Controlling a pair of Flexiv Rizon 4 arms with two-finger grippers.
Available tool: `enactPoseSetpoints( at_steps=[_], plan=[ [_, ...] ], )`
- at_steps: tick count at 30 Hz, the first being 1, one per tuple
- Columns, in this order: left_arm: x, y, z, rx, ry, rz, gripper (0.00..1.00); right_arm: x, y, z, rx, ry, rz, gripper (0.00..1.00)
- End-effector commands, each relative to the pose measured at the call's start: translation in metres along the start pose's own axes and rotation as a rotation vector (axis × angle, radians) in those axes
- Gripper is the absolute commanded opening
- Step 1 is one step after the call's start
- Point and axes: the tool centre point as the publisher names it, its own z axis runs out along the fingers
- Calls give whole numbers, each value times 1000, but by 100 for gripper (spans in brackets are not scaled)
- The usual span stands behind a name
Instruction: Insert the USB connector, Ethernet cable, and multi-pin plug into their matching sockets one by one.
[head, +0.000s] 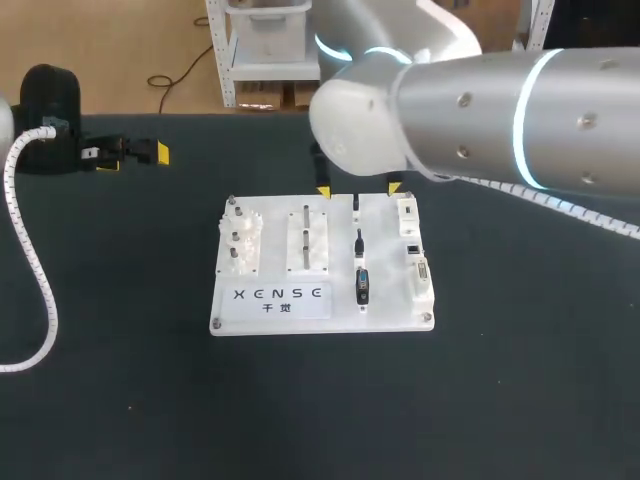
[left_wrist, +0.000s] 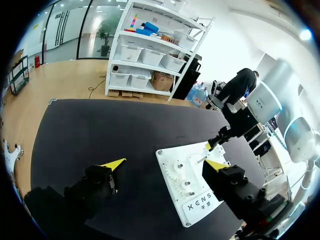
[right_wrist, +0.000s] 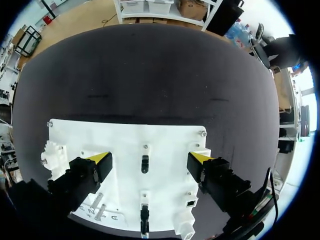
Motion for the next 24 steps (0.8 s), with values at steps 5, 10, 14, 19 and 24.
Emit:
enactPoseSetpoints(
  at_steps=[5,10,14,19,24],
  plan=[
    [0,0,0,0,0,0,100,6,-1,6,15,4,13,98],
    [0,0,0,0,0,0,100,9,-3,11,8,6,24,51],
    [0,0,0,0,0,0,100,11,-4,14,5,9,26,42],
    [0,0,0,0,0,0,100,13,-3,16,5,10,23,35],
    [0,0,0,0,0,0,100,14,-1,17,5,8,17,24]
  ],
)
